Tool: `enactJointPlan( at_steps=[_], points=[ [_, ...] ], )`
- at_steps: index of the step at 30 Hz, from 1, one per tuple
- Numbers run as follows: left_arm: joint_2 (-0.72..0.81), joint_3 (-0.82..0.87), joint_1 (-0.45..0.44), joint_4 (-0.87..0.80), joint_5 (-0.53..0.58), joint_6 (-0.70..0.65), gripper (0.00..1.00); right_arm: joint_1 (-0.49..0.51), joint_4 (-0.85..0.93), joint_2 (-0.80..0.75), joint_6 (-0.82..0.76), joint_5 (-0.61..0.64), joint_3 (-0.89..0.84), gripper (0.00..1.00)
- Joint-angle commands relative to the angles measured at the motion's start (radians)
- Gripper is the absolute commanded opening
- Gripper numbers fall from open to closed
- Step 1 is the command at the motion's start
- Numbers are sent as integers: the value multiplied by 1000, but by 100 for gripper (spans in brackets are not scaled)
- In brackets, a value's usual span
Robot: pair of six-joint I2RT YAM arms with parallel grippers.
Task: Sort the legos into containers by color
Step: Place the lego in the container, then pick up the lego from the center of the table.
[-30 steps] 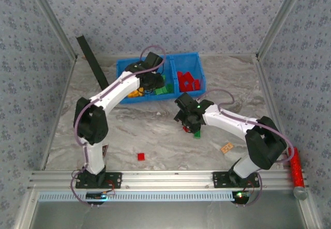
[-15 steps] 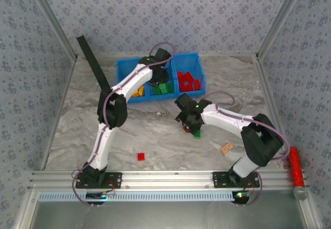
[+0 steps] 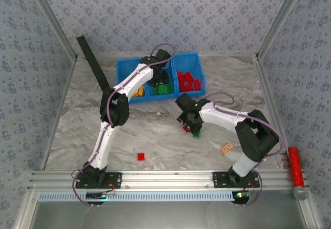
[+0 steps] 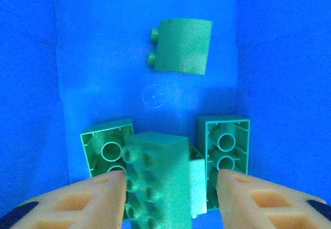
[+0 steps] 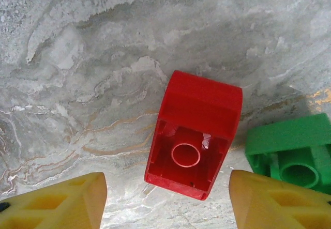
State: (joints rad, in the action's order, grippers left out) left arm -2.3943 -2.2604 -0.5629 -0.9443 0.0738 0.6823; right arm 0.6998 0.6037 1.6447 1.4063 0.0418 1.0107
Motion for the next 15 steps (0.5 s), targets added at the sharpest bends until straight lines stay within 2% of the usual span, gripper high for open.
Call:
enactJointPlan(
  at_steps=[1,9,15],
  points=[
    [24,-34,1,-33,-21,-22,51,-6,11,28,6,26,-1,63],
    [141,3,0,-57,-35,-68,53,-22,11,78,-34,41,32,59],
    [312,156,0,-34,-63,-85,53,-30,2,126,-70,38,48,47]
  ],
)
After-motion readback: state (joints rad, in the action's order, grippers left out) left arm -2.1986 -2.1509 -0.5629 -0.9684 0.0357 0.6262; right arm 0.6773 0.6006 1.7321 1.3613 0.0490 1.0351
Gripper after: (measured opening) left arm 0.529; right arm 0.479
